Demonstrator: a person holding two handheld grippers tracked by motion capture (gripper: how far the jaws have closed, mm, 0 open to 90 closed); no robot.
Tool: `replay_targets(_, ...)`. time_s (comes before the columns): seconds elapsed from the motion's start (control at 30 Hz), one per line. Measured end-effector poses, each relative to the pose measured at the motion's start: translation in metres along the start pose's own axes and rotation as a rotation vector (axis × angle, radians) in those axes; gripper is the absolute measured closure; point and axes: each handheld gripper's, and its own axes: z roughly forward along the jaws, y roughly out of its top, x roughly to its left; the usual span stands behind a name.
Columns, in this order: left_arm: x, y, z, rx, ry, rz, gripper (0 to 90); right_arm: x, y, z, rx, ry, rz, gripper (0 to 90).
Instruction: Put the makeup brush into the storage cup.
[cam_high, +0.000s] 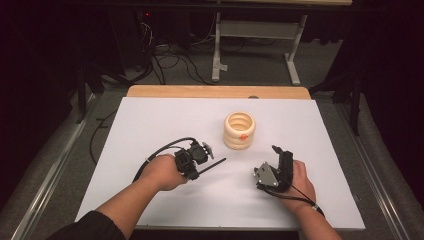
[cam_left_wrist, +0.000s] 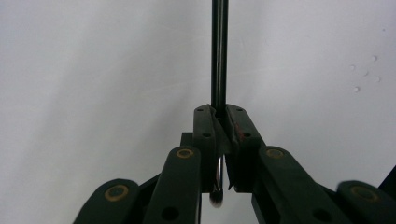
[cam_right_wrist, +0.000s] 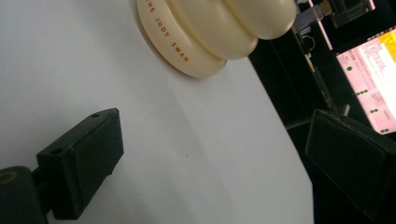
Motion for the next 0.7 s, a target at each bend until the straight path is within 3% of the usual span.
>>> replay_targets(0.13, 0.000, 0.000, 0.001, 0.004, 0.005, 0.004, 83.8, 0.000, 0.002, -0.001, 0.001, -0.012, -0.065, 6.3)
replay_targets(0.17, 0.000, 0.000, 0.001, 0.004, 0.002, 0.005, 83.8, 0.003, 0.002, -0.002, 0.007, -0.027, -0.036, 6.4)
replay_targets(0.23, 0.000, 0.000, 0.001, 0.008, 0.001, 0.003, 83.8, -0.001, 0.004, -0.001, -0.001, -0.019, -0.076, 7.5)
replay_targets(0.3, 0.001, 0.000, 0.001, 0.029, 0.010, 0.000, 83.8, -0.003, 0.007, -0.003, 0.008, -0.018, -0.051, 8.2)
replay_targets(0.7, 0.001, 0.005, -0.005, 0.033, 0.026, 0.014, 83.8, -0.003, 0.031, 0.006, -0.018, 0.035, -0.135, 9.7)
